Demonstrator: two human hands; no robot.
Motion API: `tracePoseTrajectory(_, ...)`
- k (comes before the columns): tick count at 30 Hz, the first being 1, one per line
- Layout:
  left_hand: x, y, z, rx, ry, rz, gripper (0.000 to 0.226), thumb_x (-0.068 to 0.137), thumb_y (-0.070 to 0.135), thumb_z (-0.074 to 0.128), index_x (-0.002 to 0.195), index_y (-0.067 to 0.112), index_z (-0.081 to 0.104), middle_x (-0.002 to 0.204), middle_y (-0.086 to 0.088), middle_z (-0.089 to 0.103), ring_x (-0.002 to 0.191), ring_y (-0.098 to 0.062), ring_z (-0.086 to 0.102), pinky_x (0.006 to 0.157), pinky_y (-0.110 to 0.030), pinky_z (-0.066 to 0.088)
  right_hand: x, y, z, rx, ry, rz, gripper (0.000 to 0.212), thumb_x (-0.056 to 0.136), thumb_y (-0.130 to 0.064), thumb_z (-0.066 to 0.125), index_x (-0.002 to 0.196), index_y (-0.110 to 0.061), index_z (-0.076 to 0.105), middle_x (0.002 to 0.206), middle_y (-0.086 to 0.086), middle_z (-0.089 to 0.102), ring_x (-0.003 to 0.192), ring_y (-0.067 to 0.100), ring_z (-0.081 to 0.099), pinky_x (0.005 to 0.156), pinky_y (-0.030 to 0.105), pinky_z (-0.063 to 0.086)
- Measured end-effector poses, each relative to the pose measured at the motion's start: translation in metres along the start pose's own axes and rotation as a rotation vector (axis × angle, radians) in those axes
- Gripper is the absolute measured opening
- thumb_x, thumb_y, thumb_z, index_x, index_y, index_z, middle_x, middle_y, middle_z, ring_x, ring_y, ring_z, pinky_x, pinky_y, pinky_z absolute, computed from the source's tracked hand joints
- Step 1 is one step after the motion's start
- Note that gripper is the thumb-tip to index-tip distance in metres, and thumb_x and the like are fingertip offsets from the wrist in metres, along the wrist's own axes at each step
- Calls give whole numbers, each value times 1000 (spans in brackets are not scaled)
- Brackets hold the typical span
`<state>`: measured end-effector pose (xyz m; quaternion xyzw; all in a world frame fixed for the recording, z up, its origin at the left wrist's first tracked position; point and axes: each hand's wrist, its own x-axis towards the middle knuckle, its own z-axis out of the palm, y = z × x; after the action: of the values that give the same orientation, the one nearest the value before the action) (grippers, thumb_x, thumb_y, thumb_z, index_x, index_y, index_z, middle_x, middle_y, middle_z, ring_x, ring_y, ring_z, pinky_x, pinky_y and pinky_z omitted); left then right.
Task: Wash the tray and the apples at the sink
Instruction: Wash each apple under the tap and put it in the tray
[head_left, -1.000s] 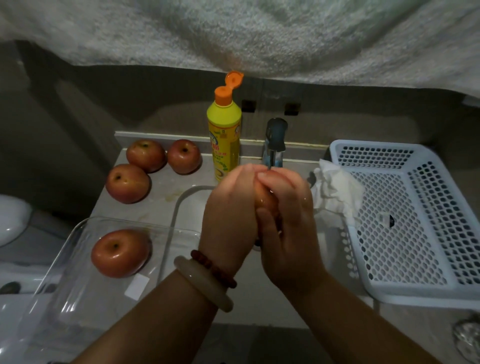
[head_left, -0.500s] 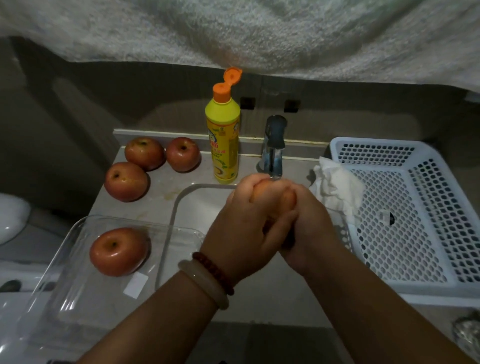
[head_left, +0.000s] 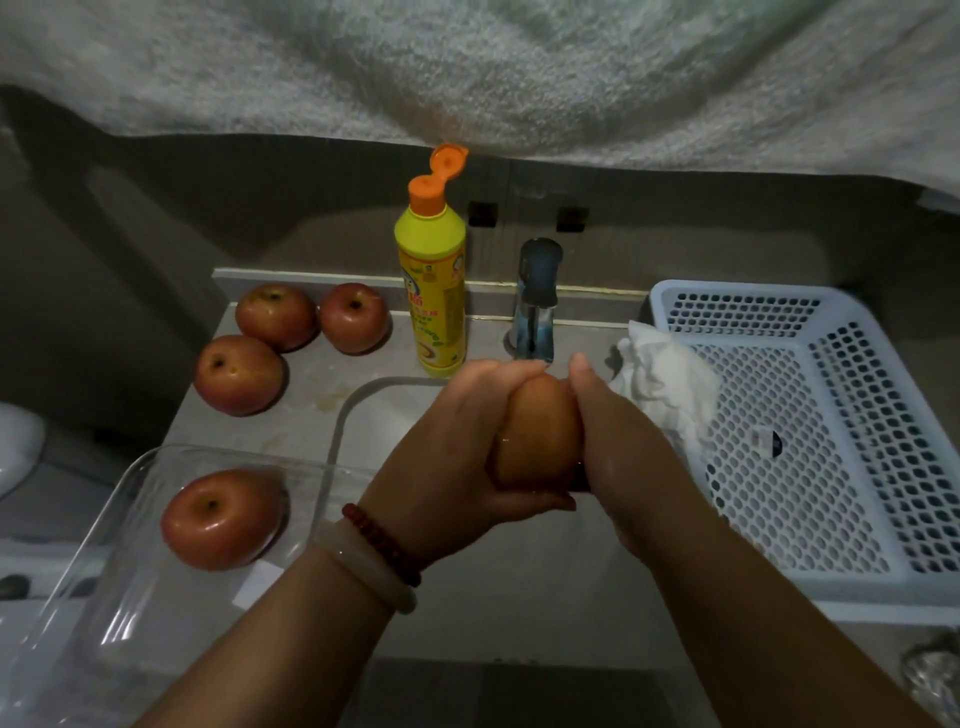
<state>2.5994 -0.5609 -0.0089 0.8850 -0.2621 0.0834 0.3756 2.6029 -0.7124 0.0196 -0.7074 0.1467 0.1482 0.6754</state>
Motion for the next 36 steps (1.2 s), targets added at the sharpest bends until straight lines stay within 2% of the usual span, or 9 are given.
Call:
tracePoseTrajectory(3,-6,-5,4,45,14,-49,87,62,53,74,133,27,32,130,-9,47,112,-9,42,88,-11,33,4,4,-6,-165,121,-247,45,84,-64,40,98,-30,66,90,-8,68,98,22,65,91,45,53)
tracePoseTrajectory(6,-13,-13,6,86,11,-125,82,63,51,74,132,33,33,128,1,39,108,-12,43,83,-9,31,16,-3,-17,-360,284,-450,31,98,-40,44,123,-27,59,98,-20,59,95,-7,58,78,6,45)
tracePoseTrajectory(7,-15,-15,8,69,15,-163,81,64,49,76,131,37,33,125,8,35,107,-9,41,82,-8,30,21,-6,-20,-432,309,-502,35,99,-36,45,131,-25,53,111,-16,58,98,-10,54,75,2,42)
tracePoseTrajectory(9,-18,-19,12,-9,35,-251,76,67,40,81,125,47,33,122,15,29,106,-3,37,81,-4,30,36,-11,-21,-554,321,-628,44,96,-35,54,138,-25,48,131,-5,54,114,2,51,86,10,43)
tracePoseTrajectory(13,-21,-28,29,-137,84,-411,73,71,29,82,115,55,29,124,13,28,101,7,34,80,6,29,73,-5,-14,-838,253,-843,53,86,-28,68,136,-17,55,139,7,54,127,21,50,104,27,38)
tracePoseTrajectory(18,-12,-42,52,-172,40,-532,75,78,22,79,132,39,31,134,3,31,106,0,33,77,7,28,98,4,-5,-910,333,-1004,34,86,-16,61,118,-7,69,123,17,64,111,34,62,95,40,49)
tracePoseTrajectory(25,8,-45,69,-277,-25,-635,75,79,24,77,139,27,33,137,-2,33,107,-8,37,91,-18,34,107,1,-4,-969,384,-1243,26,91,-15,56,99,3,73,101,21,72,93,31,71,86,37,54)
tracePoseTrajectory(31,21,-50,82,-413,18,-739,78,74,26,81,138,30,36,135,-3,39,113,-20,50,99,-38,46,112,-4,-8,-1056,375,-1344,25,87,-12,56,95,5,72,96,21,73,88,31,72,86,32,44)
tracePoseTrajectory(36,26,-50,89,-449,43,-739,82,57,47,75,131,36,40,130,-1,48,110,-20,55,95,-44,50,114,-7,-9,-1071,372,-1382,26,85,-13,55,95,4,73,95,18,73,87,30,72,82,35,50)
